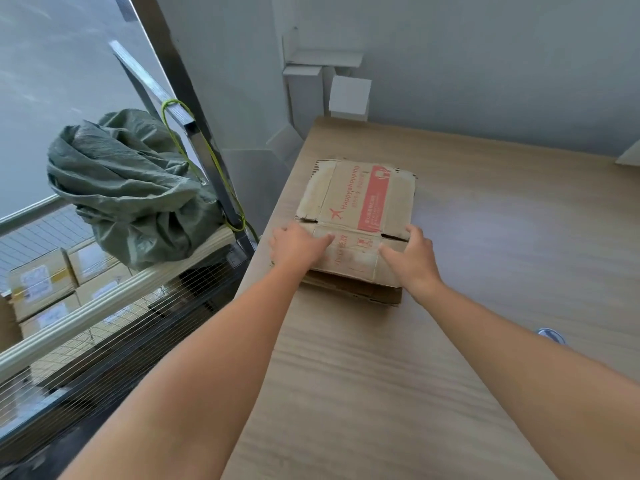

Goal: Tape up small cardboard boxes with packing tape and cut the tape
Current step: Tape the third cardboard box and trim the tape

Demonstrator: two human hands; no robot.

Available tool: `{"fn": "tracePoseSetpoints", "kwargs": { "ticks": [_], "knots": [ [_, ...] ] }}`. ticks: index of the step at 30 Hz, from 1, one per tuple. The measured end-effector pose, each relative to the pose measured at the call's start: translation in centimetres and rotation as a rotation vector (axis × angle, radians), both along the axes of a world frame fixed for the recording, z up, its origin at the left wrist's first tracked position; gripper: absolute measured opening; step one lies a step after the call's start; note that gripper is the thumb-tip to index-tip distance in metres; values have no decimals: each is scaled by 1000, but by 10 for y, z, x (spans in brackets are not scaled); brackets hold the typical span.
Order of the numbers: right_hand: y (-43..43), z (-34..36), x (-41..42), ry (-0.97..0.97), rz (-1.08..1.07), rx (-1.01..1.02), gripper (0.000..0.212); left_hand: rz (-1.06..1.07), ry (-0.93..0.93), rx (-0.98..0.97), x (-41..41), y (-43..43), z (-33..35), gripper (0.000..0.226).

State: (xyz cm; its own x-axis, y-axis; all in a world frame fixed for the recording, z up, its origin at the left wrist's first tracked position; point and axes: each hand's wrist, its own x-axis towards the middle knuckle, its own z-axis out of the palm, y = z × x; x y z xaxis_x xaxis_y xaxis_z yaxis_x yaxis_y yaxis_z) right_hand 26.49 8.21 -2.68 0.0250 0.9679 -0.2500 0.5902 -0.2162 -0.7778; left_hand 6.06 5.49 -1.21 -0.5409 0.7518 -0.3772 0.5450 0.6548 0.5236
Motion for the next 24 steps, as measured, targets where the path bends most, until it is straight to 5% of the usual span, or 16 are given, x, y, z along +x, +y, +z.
{"fn": "tracePoseSetpoints", "kwargs": {
  "ticks": [7,10,16,20,24],
  "knots": [
    [-70,33,55,235,-222,-48,51,146,-477,127,28,-81,33,34],
    [-136,39,99,226,-144,-96,27,71,-600,135,58,-145,46,31],
    [-308,23,205,171,-125,-227,11,90,-883,-22,132,-306,44,20],
    [-399,5,269,-56,-50,-295,63,-185,-736,115,175,-388,41,22],
    [-421,33,306,101,-44,-81,71,-548,-505,374,202,-424,71,31]
  ]
}}
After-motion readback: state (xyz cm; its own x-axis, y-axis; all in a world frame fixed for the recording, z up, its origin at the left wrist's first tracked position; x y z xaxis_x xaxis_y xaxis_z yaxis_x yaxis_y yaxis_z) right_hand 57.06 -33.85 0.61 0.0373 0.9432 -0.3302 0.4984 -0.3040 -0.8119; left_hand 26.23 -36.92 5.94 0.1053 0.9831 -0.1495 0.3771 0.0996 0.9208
